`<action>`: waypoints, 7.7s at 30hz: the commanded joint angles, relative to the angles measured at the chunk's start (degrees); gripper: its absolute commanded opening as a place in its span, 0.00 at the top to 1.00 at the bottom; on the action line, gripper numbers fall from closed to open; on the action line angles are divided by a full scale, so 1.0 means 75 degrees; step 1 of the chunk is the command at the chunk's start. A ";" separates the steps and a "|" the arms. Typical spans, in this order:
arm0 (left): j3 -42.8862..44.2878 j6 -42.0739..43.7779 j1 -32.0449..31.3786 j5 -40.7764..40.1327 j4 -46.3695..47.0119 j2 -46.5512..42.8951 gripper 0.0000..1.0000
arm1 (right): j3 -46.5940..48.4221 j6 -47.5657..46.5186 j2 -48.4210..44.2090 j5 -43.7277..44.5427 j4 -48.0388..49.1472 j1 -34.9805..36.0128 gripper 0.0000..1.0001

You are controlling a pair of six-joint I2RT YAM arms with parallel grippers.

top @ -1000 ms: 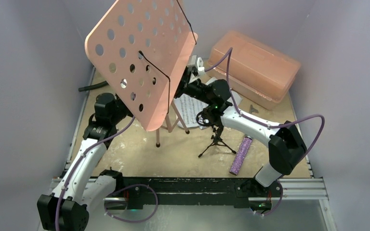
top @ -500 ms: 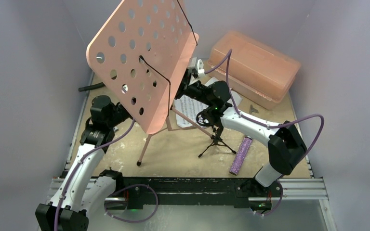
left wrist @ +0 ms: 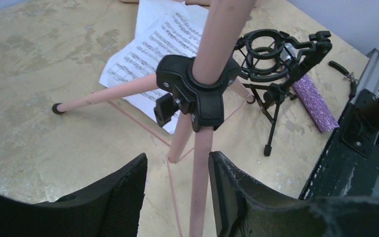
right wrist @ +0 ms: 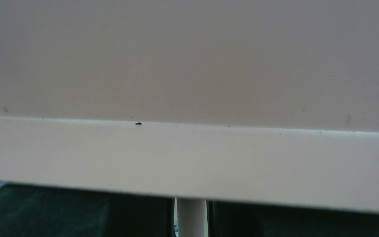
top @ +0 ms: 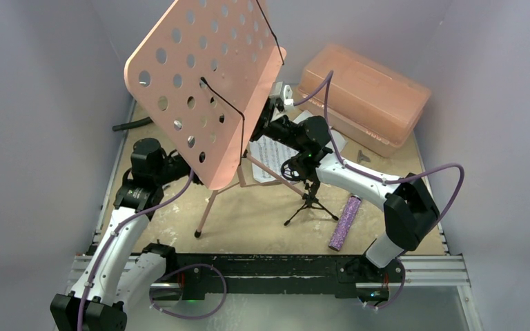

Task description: Set up the instrument practice props

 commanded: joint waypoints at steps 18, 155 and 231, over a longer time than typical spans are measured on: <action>-0.0551 0.0697 -0.0227 0.0856 0.0481 0.0346 0.54 | 0.0745 0.0020 -0.0518 0.0457 0.1797 -0.0016 1.00; 0.0832 0.2711 -0.0577 -0.2568 0.0899 0.3262 1.00 | -0.1247 -0.0331 0.0043 -0.3407 -0.4858 -0.1424 0.71; 0.0929 0.1962 -0.0126 -0.4365 0.2486 0.3354 0.53 | 0.0286 -0.0926 0.1138 -0.1563 -0.5111 0.0402 0.32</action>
